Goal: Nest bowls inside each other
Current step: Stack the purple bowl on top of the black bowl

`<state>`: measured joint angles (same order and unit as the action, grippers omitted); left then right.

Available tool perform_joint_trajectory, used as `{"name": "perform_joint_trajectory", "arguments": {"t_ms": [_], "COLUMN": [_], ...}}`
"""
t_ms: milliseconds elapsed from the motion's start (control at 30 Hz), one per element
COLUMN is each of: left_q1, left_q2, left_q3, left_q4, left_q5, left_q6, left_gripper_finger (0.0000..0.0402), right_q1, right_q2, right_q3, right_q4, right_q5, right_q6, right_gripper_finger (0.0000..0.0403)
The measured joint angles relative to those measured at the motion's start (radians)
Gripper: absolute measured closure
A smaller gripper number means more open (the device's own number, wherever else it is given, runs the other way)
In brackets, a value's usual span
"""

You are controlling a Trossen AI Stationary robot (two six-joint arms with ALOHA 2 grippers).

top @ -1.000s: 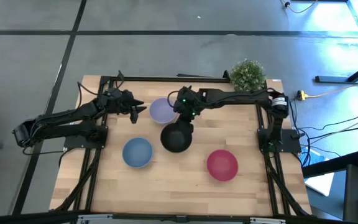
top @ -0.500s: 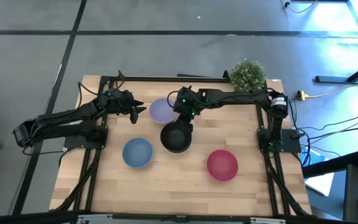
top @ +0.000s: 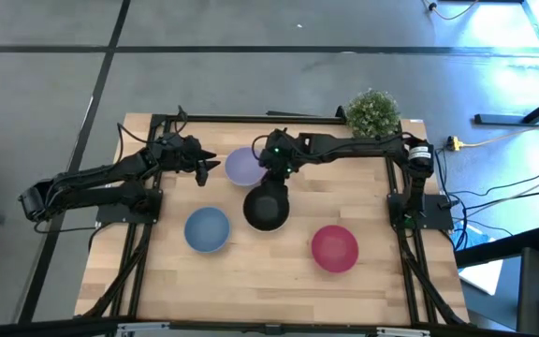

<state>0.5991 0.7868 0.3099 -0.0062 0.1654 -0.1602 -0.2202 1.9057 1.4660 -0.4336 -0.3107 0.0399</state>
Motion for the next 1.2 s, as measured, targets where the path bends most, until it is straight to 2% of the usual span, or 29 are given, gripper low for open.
{"name": "perform_joint_trajectory", "arguments": {"t_ms": [567,867,1200], "left_q1": [0.001,0.017,0.031], "left_q2": [0.000,0.000,0.000], "left_q3": [0.000,0.000,0.000], "left_q4": [0.001,0.002,0.002], "left_q5": [-0.006,-0.050,-0.050], "left_q6": [0.014,0.015,0.044], "left_gripper_finger": [0.0244,0.0244,0.0244], "right_q1": [-0.199,-0.194,-0.193], "right_q2": [0.008,0.098,0.108], "right_q3": [0.036,0.035,0.035], "right_q4": [0.008,0.030,0.050], "right_q5": [-0.005,-0.032,-0.055], "right_q6": [-0.019,-0.019,-0.014], "right_gripper_finger": [0.0343,0.0343,0.0343]}}
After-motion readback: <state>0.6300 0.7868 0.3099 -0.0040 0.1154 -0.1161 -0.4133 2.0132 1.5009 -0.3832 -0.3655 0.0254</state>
